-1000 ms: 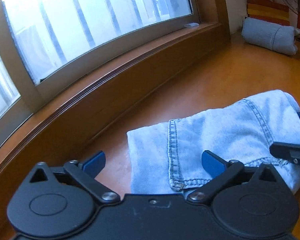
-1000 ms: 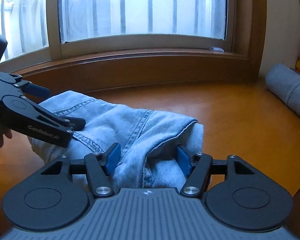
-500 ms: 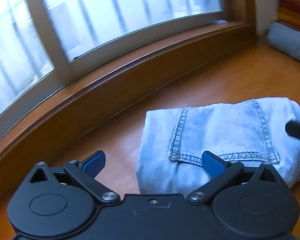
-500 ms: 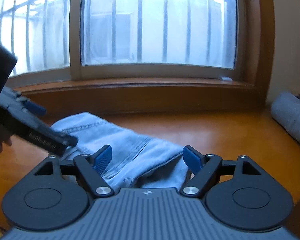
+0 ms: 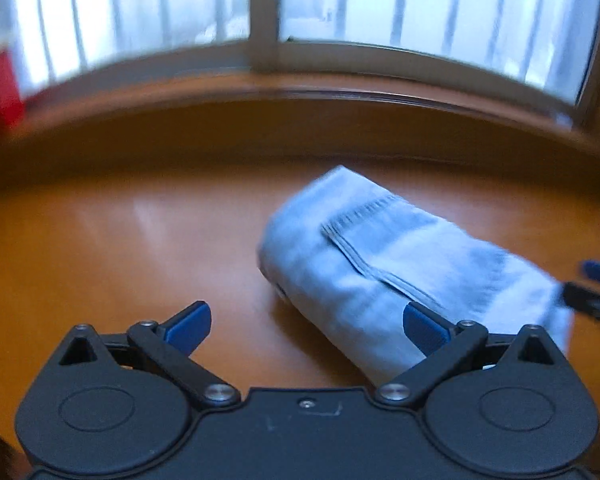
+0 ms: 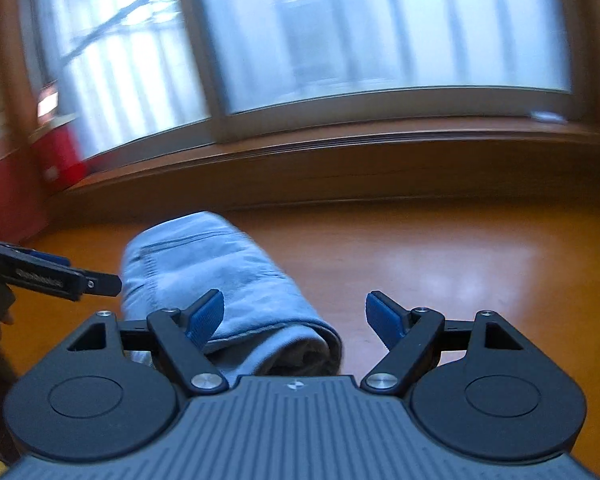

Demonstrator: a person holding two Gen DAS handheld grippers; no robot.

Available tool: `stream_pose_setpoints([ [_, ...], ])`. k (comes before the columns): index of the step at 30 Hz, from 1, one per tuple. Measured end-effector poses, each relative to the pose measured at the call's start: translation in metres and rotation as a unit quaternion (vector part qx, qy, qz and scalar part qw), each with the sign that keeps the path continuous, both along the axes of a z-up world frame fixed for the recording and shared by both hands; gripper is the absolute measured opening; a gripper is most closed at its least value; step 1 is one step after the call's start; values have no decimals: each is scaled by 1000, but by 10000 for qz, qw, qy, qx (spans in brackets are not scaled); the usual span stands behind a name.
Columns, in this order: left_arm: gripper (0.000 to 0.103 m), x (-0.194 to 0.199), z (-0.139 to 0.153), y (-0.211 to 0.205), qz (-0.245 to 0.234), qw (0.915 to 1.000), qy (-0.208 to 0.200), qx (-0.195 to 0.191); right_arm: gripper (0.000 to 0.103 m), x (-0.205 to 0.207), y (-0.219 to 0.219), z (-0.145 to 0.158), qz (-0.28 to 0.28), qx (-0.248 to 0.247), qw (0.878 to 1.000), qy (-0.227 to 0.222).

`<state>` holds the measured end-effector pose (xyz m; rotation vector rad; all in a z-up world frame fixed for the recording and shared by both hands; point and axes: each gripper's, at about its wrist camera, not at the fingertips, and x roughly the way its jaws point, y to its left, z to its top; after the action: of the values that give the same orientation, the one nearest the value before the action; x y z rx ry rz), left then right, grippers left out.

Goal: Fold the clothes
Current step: 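Grasp the jeans bundle with both grippers and lift it, then carry the jeans bundle beside the grey sweatshirt and set it down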

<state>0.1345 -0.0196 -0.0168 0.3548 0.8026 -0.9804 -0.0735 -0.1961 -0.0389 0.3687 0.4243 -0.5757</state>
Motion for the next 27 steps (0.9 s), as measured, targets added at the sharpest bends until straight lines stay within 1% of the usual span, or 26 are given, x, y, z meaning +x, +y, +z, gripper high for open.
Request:
stream_pose_setpoints([
  [2, 103, 2, -8, -1, 92, 9996, 273, -12, 81, 10, -7, -4, 240, 16, 9997, 61],
  [4, 103, 4, -16, -4, 144, 9986, 516, -30, 81, 23, -16, -12, 415, 154, 9990, 84],
  [6, 103, 6, -24, -16, -13, 9981, 609, -70, 81, 34, -24, -23, 650, 491, 9966, 159],
  [8, 102, 8, -32, -30, -221, 9967, 769, -138, 81, 43, -26, -33, 650, 712, 9951, 215],
  [10, 103, 5, -39, -47, -492, 9949, 872, -105, 76, 43, -19, -32, 702, 527, 9958, 253],
  [11, 103, 0, -41, -56, -634, 9947, 807, -38, 72, 42, -15, -31, 731, 419, 9961, 272],
  [12, 103, -10, -40, -65, -782, 9952, 587, 52, 68, 41, -9, -30, 761, 211, 9962, 373],
  [13, 103, -18, -39, -74, -980, 9943, 421, 91, 68, 37, -5, -30, 722, 24, 9962, 482],
  [14, 103, -26, -37, -84, -1201, 9921, 342, 114, 68, 32, -2, -29, 615, -160, 9963, 572],
  [18, 103, -66, -36, -133, -2007, 9790, 300, 186, 68, 3, 2, -26, 109, -725, 9930, 927],
  [23, 103, -145, -38, -202, -2868, 9579, 112, 103, 68, -50, -12, -26, -690, -1407, 9757, 1529],
  [24, 103, -161, -38, -216, -3021, 9532, 92, 82, 68, -64, -19, -26, -861, -1447, 9725, 1610],
  [27, 103, -211, -40, -256, -3431, 9393, 80, 32, 67, -105, -44, -24, -1284, -1295, 9693, 1651],
])
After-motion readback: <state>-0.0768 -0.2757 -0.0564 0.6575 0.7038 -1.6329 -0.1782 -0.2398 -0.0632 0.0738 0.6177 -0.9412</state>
